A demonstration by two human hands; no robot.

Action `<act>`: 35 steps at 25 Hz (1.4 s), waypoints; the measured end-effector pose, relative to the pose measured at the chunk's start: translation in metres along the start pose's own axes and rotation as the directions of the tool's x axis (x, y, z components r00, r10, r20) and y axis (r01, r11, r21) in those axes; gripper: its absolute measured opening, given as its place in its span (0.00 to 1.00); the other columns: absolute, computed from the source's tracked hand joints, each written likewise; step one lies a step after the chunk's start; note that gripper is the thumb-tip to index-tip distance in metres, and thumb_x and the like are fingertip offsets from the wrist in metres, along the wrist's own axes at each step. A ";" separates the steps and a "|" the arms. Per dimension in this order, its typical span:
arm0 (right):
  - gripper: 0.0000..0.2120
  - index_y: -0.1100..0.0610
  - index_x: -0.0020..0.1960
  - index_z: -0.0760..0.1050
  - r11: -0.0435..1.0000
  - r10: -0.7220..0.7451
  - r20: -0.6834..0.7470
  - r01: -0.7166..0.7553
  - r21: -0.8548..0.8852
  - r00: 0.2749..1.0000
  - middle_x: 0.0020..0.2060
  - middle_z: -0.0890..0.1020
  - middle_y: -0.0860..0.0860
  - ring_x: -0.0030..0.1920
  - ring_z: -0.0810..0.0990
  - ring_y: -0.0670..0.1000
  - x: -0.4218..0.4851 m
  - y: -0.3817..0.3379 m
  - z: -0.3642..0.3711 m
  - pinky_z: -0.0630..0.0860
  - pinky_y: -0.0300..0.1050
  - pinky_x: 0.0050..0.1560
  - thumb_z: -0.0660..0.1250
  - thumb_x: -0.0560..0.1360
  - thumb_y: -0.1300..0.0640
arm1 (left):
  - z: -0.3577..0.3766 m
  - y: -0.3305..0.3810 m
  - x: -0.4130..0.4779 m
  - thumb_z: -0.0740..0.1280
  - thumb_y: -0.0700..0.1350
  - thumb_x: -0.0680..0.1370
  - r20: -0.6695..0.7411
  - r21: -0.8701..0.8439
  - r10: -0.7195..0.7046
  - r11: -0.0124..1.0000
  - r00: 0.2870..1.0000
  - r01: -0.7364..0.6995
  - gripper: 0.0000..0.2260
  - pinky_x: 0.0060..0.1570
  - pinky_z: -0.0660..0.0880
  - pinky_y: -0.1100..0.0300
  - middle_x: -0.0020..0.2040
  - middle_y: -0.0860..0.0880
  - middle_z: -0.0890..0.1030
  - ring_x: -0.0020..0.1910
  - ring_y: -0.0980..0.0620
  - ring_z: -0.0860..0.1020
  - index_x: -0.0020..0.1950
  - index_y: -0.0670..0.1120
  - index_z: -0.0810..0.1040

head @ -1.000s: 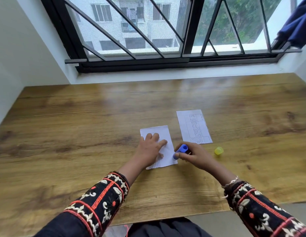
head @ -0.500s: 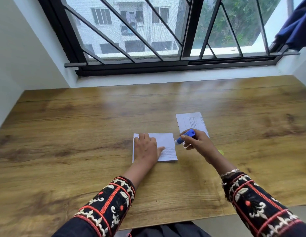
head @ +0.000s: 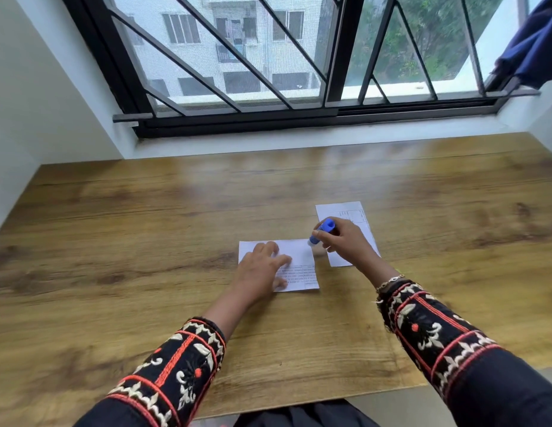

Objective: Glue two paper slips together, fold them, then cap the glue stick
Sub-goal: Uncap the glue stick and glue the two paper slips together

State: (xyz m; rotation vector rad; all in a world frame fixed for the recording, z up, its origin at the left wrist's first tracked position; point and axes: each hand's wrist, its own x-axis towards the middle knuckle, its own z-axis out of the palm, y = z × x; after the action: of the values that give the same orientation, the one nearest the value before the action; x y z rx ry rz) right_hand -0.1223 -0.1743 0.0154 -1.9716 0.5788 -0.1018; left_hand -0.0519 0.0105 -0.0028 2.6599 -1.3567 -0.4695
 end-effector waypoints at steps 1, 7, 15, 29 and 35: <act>0.06 0.60 0.44 0.77 1.000 -0.005 -0.006 0.005 -0.031 1.000 0.39 0.82 0.56 0.38 0.78 0.53 0.004 0.000 0.001 0.77 0.50 0.43 0.66 0.73 0.56 | 0.001 0.001 -0.001 0.66 0.51 0.75 -0.006 -0.005 -0.004 1.000 1.000 0.004 0.21 0.59 0.66 0.55 0.67 0.48 0.65 0.67 0.49 0.63 0.67 0.53 0.68; 0.08 0.59 0.43 0.77 0.986 -0.037 -0.011 0.035 -0.164 0.999 0.36 0.79 0.55 0.38 0.76 0.54 0.018 0.001 0.009 0.76 0.56 0.47 0.67 0.71 0.54 | 0.005 0.004 0.000 0.66 0.52 0.75 -0.033 -0.007 -0.037 0.999 0.999 0.036 0.22 0.59 0.66 0.54 0.67 0.47 0.65 0.66 0.48 0.63 0.69 0.52 0.67; 0.10 0.61 0.45 0.76 0.956 -0.060 0.000 0.058 -0.288 0.998 0.35 0.77 0.55 0.37 0.74 0.52 0.025 -0.004 0.015 0.72 0.48 0.41 0.67 0.72 0.53 | 0.007 0.003 -0.001 0.64 0.52 0.76 -0.038 -0.012 -0.038 0.999 0.999 0.037 0.22 0.60 0.65 0.53 0.68 0.47 0.65 0.67 0.48 0.63 0.69 0.53 0.66; 0.09 0.59 0.45 0.77 0.950 -0.047 0.041 0.058 -0.308 0.998 0.32 0.76 0.52 0.31 0.70 0.46 -0.018 0.004 0.015 0.66 0.41 0.34 0.67 0.71 0.54 | 0.004 0.004 -0.002 0.64 0.53 0.76 -0.017 -0.001 -0.044 0.999 0.999 0.044 0.23 0.61 0.64 0.52 0.69 0.46 0.64 0.67 0.47 0.62 0.70 0.52 0.65; 0.08 0.57 0.46 0.77 0.938 -0.058 0.052 0.073 -0.339 0.997 0.39 0.80 0.56 0.37 0.75 0.50 -0.046 0.010 0.017 0.71 0.46 0.40 0.68 0.71 0.53 | 0.003 0.004 -0.002 0.64 0.53 0.76 0.004 0.012 -0.042 0.999 0.999 0.042 0.23 0.61 0.64 0.52 0.69 0.46 0.64 0.68 0.47 0.62 0.70 0.52 0.65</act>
State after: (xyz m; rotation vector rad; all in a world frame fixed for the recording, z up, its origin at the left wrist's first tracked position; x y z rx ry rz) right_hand -0.1611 -0.1436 0.0066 -2.3257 0.5299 -0.0004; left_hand -0.0565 0.0098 -0.0044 2.7034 -1.3112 -0.4735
